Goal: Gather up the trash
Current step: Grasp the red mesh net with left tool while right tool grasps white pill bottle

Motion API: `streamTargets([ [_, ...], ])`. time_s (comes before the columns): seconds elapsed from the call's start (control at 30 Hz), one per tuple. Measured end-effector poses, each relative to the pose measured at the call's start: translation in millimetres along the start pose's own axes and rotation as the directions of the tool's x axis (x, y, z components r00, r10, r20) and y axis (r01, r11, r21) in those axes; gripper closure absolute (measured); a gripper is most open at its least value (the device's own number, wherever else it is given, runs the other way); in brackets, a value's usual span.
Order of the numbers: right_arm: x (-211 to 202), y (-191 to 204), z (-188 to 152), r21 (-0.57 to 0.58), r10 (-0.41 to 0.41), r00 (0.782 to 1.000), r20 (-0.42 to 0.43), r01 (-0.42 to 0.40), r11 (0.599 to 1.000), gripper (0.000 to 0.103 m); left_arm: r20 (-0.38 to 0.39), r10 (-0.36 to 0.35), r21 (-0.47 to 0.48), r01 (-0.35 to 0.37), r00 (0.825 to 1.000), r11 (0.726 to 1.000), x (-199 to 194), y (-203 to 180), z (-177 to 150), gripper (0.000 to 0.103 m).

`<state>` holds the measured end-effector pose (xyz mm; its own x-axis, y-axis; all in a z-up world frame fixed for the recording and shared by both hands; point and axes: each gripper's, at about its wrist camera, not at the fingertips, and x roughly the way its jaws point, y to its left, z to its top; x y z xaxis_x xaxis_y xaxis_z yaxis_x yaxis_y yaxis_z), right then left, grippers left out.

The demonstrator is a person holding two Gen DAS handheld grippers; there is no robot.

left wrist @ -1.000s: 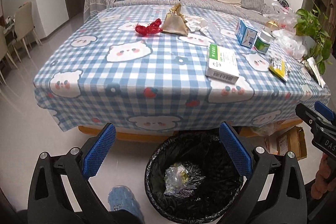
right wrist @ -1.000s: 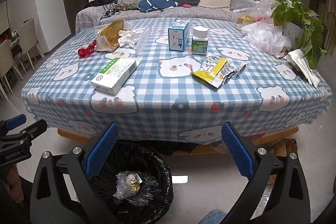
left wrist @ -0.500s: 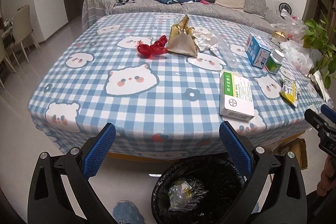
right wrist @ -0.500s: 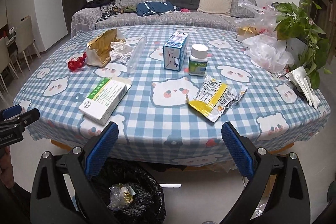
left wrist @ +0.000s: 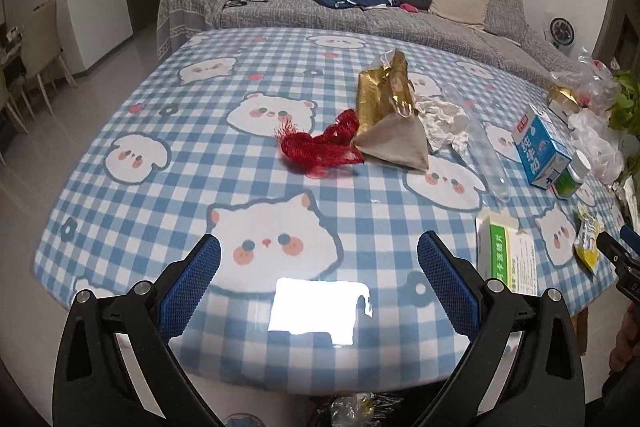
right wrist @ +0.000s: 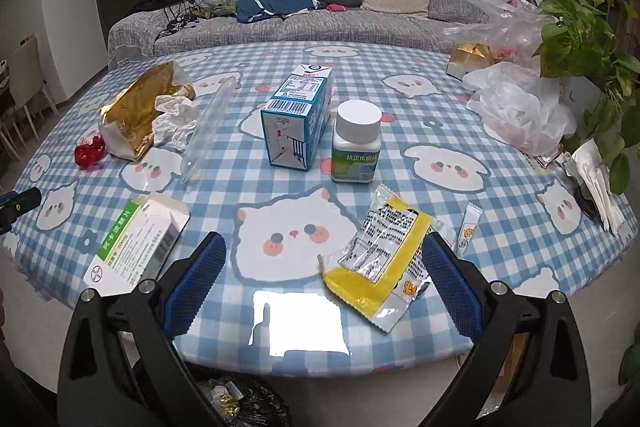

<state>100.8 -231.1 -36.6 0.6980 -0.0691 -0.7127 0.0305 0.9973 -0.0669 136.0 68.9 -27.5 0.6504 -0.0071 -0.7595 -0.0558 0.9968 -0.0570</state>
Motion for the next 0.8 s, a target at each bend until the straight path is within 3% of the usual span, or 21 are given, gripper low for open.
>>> streamTargets([
  [0.4, 48, -10, 41, 0.017, 0.004, 1.0, -0.006, -0.004, 1.0, 0.015, -0.02, 0.01, 0.017, -0.009, 1.0, 1.0, 65, -2, 55, 0.008],
  [0.8, 81, -14, 70, 0.062, 0.006, 1.0, -0.01, -0.005, 0.998, 0.029, -0.07, 0.029, 0.072, -0.024, 0.997, 0.997, 105, -2, 71, 0.024],
])
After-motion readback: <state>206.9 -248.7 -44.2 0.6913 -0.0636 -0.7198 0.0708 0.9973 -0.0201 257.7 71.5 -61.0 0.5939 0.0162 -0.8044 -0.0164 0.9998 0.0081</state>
